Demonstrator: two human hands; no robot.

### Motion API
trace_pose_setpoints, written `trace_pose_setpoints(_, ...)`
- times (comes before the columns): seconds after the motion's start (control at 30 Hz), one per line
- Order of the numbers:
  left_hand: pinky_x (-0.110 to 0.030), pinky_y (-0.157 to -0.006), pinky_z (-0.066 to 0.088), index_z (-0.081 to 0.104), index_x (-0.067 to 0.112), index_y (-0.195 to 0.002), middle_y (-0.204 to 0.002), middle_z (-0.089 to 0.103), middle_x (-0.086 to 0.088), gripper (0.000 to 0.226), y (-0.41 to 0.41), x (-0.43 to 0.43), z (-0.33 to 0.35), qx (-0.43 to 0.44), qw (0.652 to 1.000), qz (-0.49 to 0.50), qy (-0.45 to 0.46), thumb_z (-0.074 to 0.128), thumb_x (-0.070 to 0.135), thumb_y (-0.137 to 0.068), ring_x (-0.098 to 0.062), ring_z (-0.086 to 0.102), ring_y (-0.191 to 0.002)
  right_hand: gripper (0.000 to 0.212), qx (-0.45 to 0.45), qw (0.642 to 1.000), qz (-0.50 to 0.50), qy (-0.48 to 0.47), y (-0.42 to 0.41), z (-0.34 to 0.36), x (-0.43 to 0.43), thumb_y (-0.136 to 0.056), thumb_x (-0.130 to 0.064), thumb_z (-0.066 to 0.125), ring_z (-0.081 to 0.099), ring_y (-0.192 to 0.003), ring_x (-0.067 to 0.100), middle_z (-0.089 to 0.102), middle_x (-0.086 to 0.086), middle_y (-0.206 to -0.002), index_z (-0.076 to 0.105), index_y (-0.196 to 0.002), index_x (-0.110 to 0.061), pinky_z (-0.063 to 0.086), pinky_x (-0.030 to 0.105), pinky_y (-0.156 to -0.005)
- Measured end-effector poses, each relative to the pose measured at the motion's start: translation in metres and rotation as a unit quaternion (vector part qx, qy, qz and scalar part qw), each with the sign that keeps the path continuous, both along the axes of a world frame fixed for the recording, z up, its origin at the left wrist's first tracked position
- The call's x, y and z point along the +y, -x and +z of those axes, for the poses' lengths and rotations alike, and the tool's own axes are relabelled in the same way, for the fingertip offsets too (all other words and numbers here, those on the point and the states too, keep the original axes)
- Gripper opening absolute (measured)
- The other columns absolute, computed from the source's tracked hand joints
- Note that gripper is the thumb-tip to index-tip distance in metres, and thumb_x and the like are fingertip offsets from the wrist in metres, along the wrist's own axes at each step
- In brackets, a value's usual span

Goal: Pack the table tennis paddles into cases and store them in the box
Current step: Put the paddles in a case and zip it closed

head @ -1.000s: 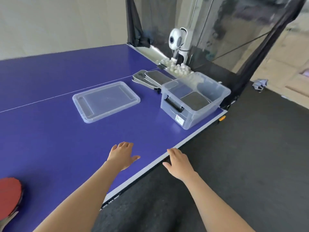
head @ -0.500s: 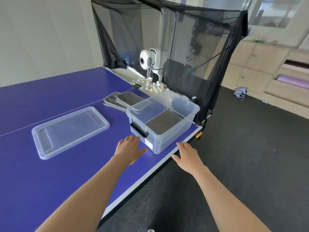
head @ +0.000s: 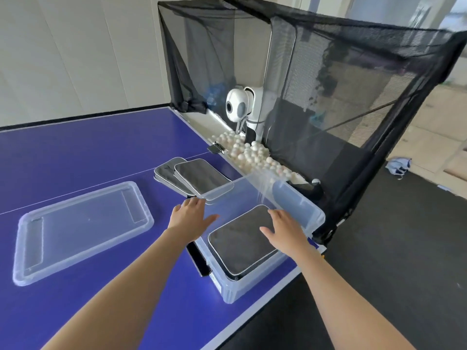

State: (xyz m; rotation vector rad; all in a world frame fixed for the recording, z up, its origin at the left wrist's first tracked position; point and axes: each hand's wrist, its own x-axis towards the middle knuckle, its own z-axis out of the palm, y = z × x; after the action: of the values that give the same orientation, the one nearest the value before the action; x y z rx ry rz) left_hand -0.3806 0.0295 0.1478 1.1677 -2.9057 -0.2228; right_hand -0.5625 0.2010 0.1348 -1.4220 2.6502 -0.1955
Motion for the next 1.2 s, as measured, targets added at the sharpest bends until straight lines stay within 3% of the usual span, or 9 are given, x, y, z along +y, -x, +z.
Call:
trace_pose_setpoints(0.23,-0.038,-0.107,0.03,0.037,0.015,-0.141,-0.145,0.042,-0.003,0.064,0.039,-0.058,-0.011,-0.01,0.998,0.066,-0.019,0.036,0.059,-0.095,-0.023,0.037,-0.135,0.055,-0.017,0.999,0.049,0.008,0.072,-0.003,-0.087,-0.095,-0.041,0.049,0.04,-0.13,0.028,0.046,0.01,-0.139,0.038,-0.138,-0.008,0.036,0.039,-0.1)
trace_pose_setpoints(0.6,-0.039,-0.102,0.034,0.043,0.019,-0.136,-0.138,0.049,-0.002,0.059,0.116,-0.14,-0.036,-0.003,0.966,0.249,-0.07,0.041,0.059,-0.093,-0.023,0.041,-0.131,0.057,-0.048,0.983,0.178,-0.014,0.19,-0.023,-0.236,-0.096,-0.039,0.048,0.041,-0.13,0.03,0.046,0.011,-0.14,0.035,-0.142,-0.008,0.036,0.041,-0.1)
trace_pose_setpoints(0.9,-0.043,-0.095,0.04,0.031,0.016,-0.144,-0.134,0.051,-0.007,0.069,0.147,-0.188,-0.068,-0.012,0.929,0.331,-0.168,0.043,0.06,-0.093,-0.029,0.049,-0.124,0.059,-0.137,0.972,0.179,-0.071,0.227,-0.054,-0.314,-0.095,-0.041,0.048,0.041,-0.131,0.03,0.044,0.01,-0.141,0.033,-0.143,-0.01,0.037,0.045,-0.105)
trace_pose_setpoints(1.07,-0.042,-0.084,0.049,0.033,0.01,-0.137,-0.102,0.052,-0.005,0.071,0.154,-0.214,-0.111,0.032,0.889,0.378,-0.256,0.048,0.061,-0.09,-0.028,0.055,-0.095,0.06,-0.203,0.961,0.157,-0.102,0.229,-0.083,-0.352,-0.096,-0.038,0.049,0.041,-0.131,0.029,0.041,0.014,-0.142,0.03,-0.145,-0.008,0.037,0.041,-0.105)
trace_pose_setpoints(1.2,-0.035,-0.072,0.043,0.03,0.007,-0.137,-0.091,0.051,-0.004,0.07,0.161,-0.232,-0.137,0.079,0.853,0.418,-0.302,0.05,0.056,-0.091,-0.025,0.051,-0.088,0.064,-0.241,0.954,0.13,-0.122,0.228,-0.108,-0.38,-0.095,-0.04,0.05,0.037,-0.134,0.028,0.038,0.012,-0.146,0.027,-0.146,-0.01,0.035,0.039,-0.106)
